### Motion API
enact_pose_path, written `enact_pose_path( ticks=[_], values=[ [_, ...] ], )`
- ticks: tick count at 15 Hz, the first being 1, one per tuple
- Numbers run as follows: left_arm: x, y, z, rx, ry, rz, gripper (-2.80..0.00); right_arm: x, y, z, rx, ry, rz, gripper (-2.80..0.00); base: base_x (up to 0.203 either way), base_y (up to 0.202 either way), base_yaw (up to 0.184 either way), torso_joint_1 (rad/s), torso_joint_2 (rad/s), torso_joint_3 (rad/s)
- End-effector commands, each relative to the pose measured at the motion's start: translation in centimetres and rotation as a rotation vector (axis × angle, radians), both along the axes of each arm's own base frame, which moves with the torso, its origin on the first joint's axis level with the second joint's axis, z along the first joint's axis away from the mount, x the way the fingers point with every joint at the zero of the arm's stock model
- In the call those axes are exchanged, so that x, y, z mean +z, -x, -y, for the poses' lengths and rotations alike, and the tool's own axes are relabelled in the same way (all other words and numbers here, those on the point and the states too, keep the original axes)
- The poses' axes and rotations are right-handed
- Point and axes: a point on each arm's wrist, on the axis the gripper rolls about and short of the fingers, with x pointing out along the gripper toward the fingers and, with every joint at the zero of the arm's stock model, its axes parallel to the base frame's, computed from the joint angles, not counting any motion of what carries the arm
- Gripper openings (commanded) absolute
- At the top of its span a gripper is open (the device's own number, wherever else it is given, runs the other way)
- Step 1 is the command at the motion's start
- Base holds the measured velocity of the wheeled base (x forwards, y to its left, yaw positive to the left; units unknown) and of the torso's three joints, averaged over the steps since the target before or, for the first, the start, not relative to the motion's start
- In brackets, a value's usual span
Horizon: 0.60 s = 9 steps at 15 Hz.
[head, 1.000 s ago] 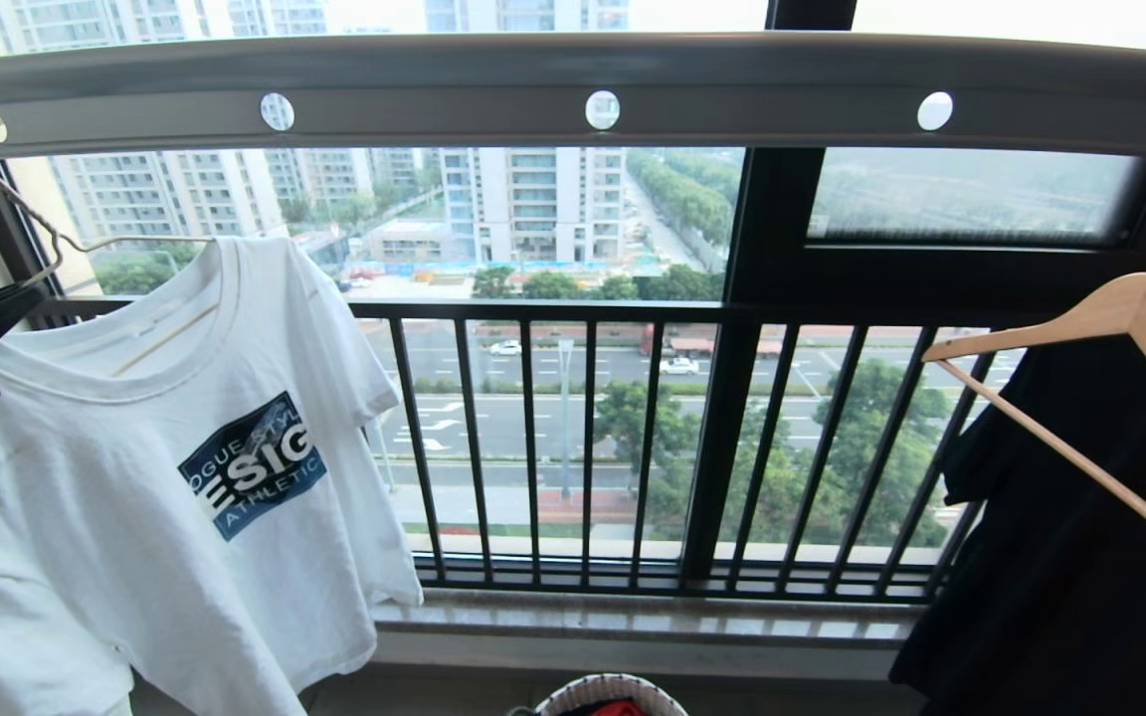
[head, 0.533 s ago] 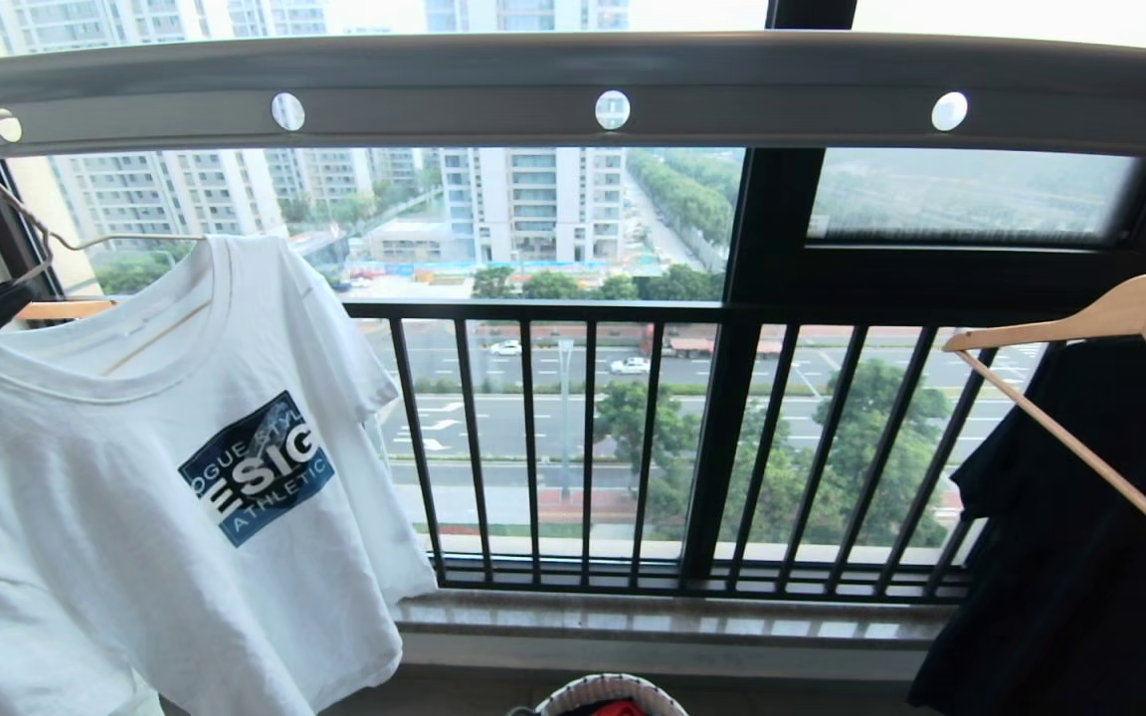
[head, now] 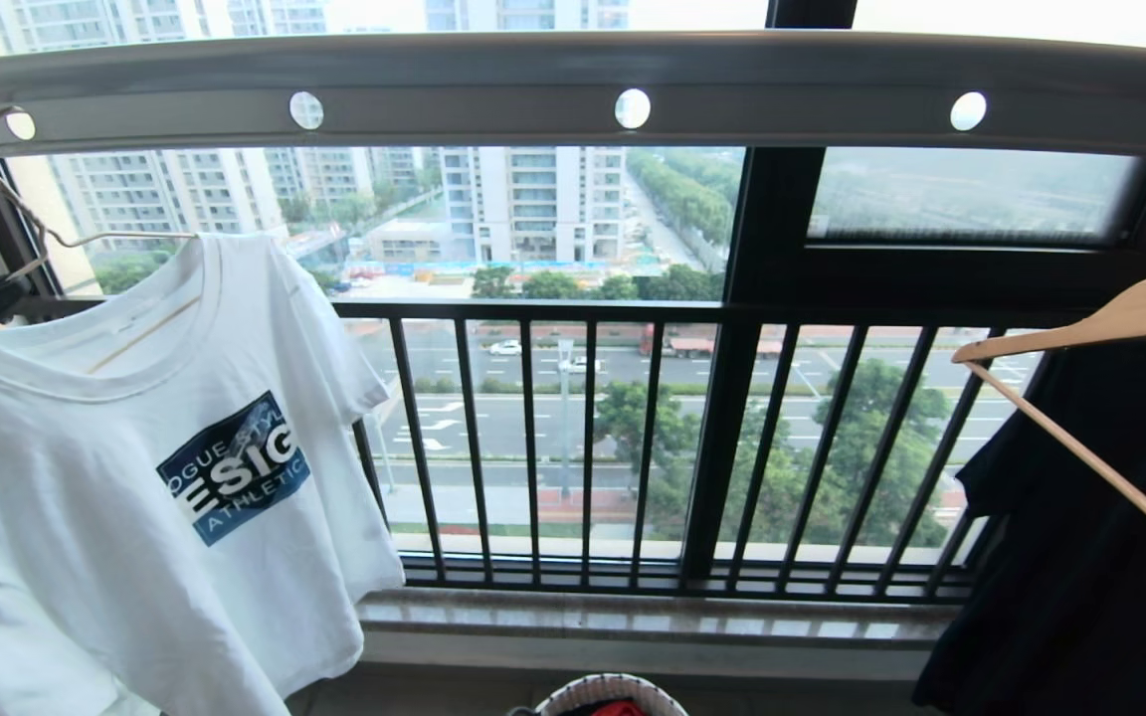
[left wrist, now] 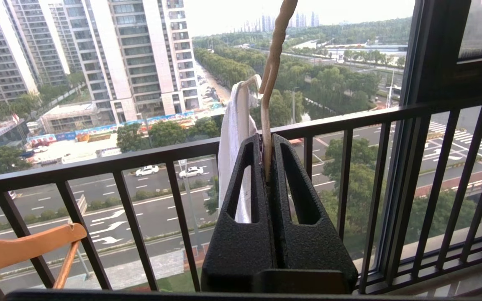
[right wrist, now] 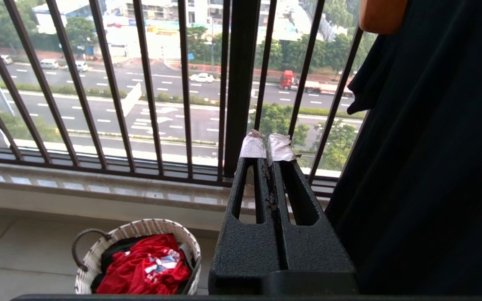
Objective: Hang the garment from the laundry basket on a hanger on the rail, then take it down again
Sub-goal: Take the clothes off the clothes rack
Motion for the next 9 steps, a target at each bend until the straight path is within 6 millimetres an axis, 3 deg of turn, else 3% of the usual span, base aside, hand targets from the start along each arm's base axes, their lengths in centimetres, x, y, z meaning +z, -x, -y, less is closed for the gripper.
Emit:
enact_pose_path(
  ticks=[1, 9],
  values=[
    [0.7, 0.6, 0.2, 0.002, -0.011, 0.022, -2.80, 0.0, 0.0, 0.0, 0.001, 0.001, -0.002, -2.80, 0.000, 0.000, 0.000, 0.000, 0.00, 0.000],
    [1.8, 1.5, 0.4, -0.001, 0.012, 0.036, -2.80, 0.0, 0.0, 0.0, 0.001, 0.001, -0.001, -2.80, 0.000, 0.000, 0.000, 0.000, 0.00, 0.000]
  ],
)
